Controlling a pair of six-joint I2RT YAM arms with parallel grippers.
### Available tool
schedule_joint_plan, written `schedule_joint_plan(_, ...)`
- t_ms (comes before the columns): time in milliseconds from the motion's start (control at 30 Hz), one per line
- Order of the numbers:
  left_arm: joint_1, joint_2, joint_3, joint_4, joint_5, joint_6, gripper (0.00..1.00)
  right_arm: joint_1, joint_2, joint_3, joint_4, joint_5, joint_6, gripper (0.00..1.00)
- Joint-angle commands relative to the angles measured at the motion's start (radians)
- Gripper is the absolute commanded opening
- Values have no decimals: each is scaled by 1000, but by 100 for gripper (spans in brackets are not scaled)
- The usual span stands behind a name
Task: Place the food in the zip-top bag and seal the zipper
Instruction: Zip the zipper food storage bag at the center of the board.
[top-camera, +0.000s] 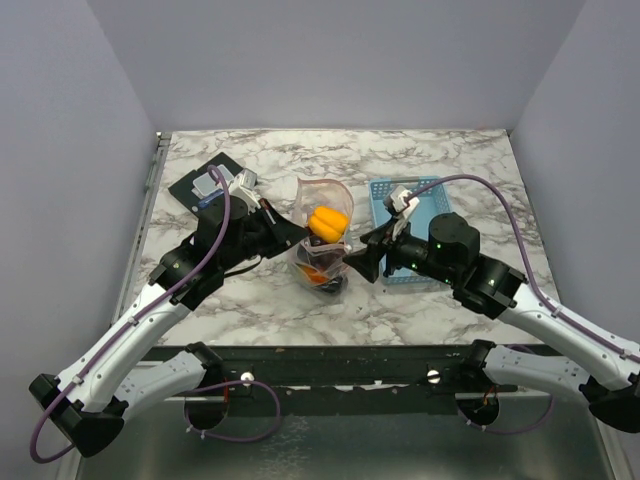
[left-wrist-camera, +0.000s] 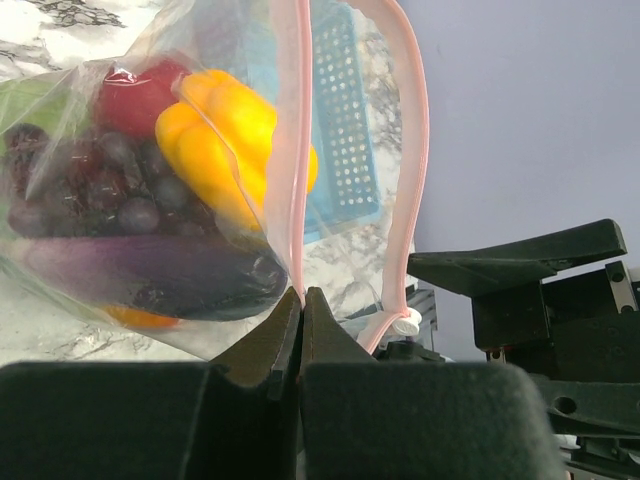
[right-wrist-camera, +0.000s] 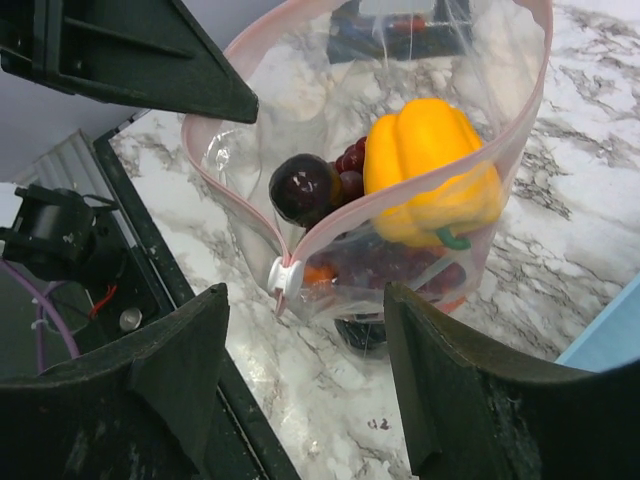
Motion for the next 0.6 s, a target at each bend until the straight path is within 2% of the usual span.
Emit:
schedule_joint_plan(0, -3, -12, -6, 23, -16, -15, 0, 14, 22, 0, 97, -17, -9, 68)
schedule_joint_plan(433, -4, -13, -4, 25, -14, -10, 0, 47, 86, 40, 71, 24, -50, 54)
schedule_joint_plan(567, -3, -10, -4, 24, -12, -9, 0, 64, 99, 54, 66, 47, -66, 45)
